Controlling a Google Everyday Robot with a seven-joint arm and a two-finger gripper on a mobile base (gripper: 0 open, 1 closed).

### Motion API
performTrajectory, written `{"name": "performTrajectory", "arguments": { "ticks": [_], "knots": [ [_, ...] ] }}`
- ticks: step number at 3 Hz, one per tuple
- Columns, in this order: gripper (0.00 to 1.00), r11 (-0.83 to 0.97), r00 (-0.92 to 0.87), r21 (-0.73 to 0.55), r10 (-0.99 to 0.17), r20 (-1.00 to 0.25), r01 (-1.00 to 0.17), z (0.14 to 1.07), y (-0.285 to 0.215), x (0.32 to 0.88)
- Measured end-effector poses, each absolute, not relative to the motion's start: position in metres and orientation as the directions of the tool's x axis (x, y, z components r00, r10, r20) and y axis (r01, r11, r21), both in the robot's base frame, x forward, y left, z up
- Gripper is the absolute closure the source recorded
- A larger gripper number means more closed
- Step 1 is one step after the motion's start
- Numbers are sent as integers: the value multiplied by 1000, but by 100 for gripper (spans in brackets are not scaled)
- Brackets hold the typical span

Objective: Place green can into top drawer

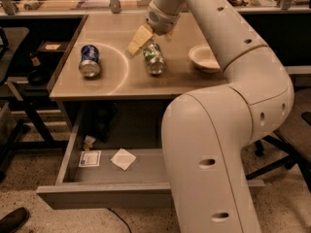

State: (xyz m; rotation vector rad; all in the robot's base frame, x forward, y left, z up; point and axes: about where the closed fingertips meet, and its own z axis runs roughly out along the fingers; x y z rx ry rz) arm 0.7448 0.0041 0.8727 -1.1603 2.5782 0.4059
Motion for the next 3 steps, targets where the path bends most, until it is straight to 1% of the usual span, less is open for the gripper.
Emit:
{"name": "performTrajectory", "arguments": {
  "ticks": [3],
  "knots": [
    [0, 655, -669, 175, -661, -339, -736, 844, 6, 753]
  ]
}}
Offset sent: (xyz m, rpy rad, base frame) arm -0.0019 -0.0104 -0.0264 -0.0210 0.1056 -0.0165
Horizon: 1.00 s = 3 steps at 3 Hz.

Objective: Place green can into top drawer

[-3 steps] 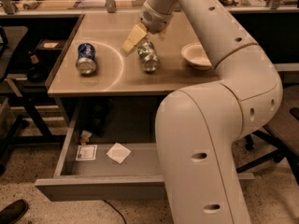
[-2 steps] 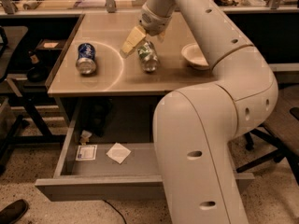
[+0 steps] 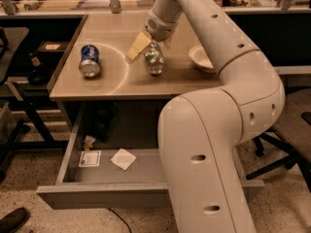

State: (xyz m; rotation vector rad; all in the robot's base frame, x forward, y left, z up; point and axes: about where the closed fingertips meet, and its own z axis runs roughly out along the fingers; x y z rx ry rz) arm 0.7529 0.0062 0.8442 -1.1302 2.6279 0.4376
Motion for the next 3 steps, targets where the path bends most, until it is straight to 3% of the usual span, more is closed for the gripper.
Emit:
{"name": "performTrajectory", "arguments": {
  "ticks": [3],
  "knots": [
    [0, 660, -648, 112, -668, -367, -743, 849, 6, 762]
  ]
}}
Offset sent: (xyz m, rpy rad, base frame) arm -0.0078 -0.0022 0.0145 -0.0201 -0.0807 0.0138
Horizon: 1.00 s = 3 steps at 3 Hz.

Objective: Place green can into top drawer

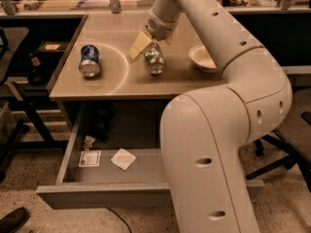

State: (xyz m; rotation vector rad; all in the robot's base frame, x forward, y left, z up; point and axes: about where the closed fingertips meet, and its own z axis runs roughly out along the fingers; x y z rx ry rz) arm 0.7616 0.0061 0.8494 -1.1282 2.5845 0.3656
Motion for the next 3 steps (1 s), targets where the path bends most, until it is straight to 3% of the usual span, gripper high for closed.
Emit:
{"name": "performTrajectory", "arguments": {
  "ticks": [3],
  "knots": [
    [0, 679, -651, 50, -677, -344, -733, 826, 4, 771]
  ]
}}
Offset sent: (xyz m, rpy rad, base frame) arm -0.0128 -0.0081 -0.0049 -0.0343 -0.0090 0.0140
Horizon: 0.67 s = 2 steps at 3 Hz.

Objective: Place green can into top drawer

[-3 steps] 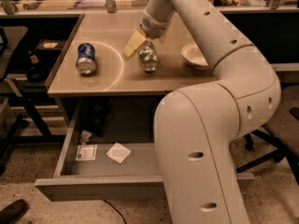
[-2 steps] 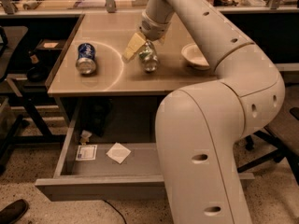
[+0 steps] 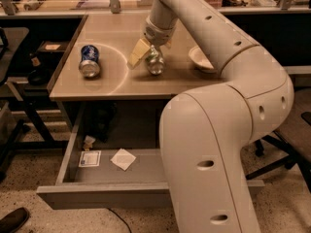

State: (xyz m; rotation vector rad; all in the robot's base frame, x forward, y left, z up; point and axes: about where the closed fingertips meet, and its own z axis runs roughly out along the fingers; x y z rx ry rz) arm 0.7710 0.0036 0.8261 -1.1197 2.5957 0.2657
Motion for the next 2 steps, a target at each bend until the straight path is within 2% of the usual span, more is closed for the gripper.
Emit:
{"name": "performTrajectory", "arguments": {
  "ticks": [1, 2],
  "knots": [
    [0, 679, -651, 50, -677, -344, -733, 826, 4, 771],
    [18, 679, -651, 50, -677, -344, -733, 826, 4, 771]
  ]
}}
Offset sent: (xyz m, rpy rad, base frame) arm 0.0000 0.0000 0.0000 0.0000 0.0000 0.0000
